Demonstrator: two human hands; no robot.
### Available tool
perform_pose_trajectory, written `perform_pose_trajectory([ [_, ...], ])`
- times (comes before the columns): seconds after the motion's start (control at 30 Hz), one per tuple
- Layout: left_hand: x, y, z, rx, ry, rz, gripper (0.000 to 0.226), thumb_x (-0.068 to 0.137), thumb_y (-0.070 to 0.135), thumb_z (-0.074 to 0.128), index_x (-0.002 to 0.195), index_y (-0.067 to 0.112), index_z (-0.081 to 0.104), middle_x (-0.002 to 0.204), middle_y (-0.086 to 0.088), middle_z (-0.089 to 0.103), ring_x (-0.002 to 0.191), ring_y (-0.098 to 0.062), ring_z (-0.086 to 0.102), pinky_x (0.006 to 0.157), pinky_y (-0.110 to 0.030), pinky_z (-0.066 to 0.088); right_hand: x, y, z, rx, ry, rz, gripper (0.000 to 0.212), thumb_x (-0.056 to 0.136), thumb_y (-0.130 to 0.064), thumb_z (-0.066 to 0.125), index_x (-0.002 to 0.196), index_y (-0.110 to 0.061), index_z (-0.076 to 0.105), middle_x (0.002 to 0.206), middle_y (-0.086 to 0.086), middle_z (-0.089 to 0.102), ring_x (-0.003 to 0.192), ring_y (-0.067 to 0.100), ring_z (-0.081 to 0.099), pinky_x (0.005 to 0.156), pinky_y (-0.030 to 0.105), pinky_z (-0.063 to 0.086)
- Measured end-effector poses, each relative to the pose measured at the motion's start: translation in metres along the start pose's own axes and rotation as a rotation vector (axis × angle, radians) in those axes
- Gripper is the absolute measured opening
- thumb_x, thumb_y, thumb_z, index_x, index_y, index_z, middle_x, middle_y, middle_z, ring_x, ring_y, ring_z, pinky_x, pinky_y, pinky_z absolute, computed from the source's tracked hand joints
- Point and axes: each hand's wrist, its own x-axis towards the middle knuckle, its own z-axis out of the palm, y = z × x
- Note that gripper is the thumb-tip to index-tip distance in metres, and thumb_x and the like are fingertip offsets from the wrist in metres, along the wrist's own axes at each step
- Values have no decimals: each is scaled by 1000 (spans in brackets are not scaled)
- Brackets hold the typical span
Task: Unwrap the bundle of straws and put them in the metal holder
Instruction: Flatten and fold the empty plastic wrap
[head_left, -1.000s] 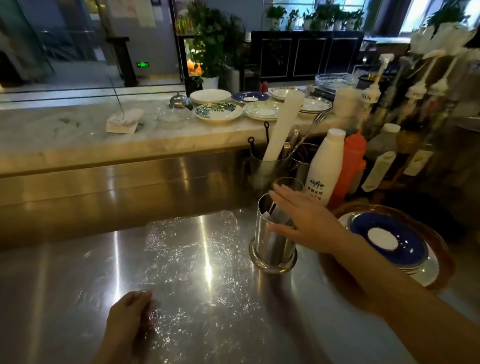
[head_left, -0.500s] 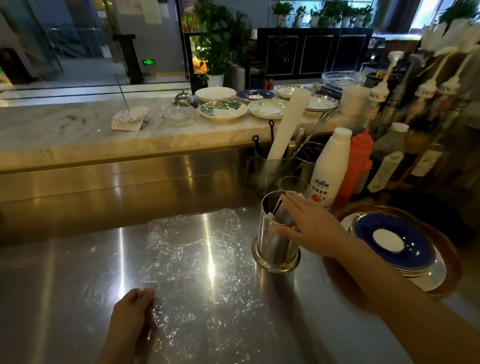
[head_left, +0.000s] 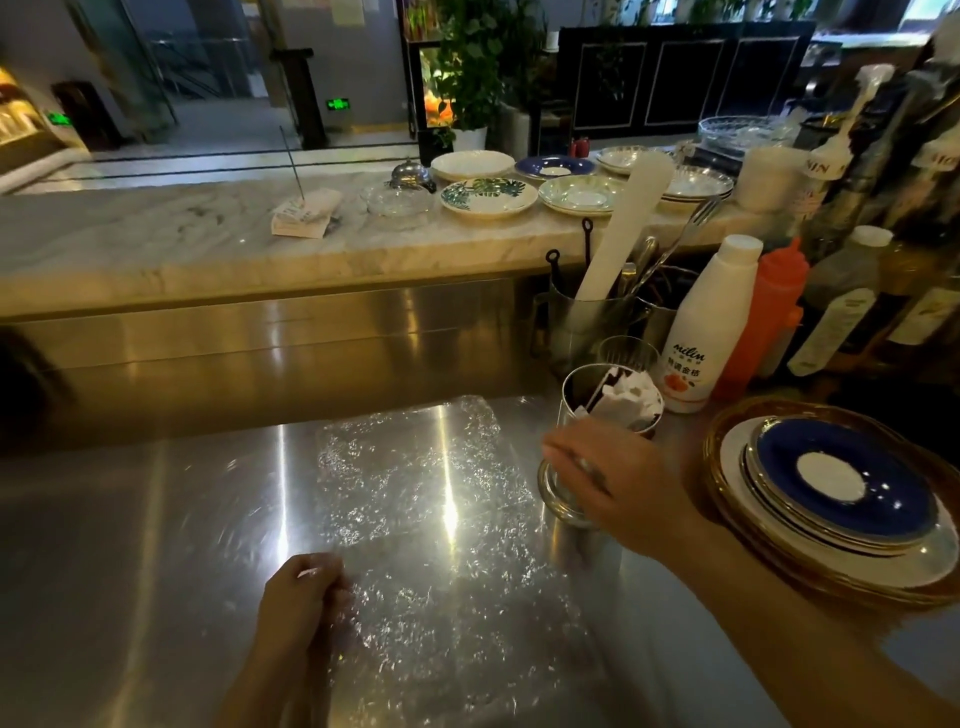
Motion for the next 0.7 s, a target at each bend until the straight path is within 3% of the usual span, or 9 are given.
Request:
perform_pose_trajectory([
  [0.1,3,-3,-3,83,14,41,7,82,7,63,80,0,63,51,-7,60,41,-21,47,45,-26,40,-13,1,33,121,-192,191,26,91,-26,48,95,-6,64,87,9,69,77,20,62,69,30,50],
  [0.2,-2,-4,-4,115,22,51,3,80,7,65,80,6,63,62,-12,65,40,-17,47,44,-24,36,-27,18,68,163,-331,442,23,91,-24,51,107,-9,58,100,8,63,88,19,57,78,30,46],
  [0.37,-18,-4,-6,135,3,64,9,75,0,66,80,6,64,65,-12,65,48,-18,53,43,-22,43,-44,34,105,234,-436,851,45,88,-31,55,125,-10,43,122,15,54,109,28,52,94,39,43],
  [0.53,-32,-6,-16,53,-61,-3,11,76,-4,65,80,5,60,61,-12,61,48,-18,51,44,-21,41,-41,34,123,320,-420,1062,62,85,-26,61,136,-8,30,140,16,39,125,32,42,104,45,36],
  [0.63,-39,-10,-24,2,-91,-33,11,78,-7,63,78,4,58,56,-13,58,38,-15,47,37,-16,36,-38,32,123,444,-295,1180,63,84,-21,62,136,-10,29,130,14,45,115,32,48,93,39,44],
  [0.7,-43,-11,-27,-55,-132,-46,11,78,-8,61,76,2,57,57,-17,56,38,-20,47,34,-17,36,-39,31,120,505,-280,1231,54,84,-18,62,130,-12,35,96,8,57,88,24,58,68,30,47],
])
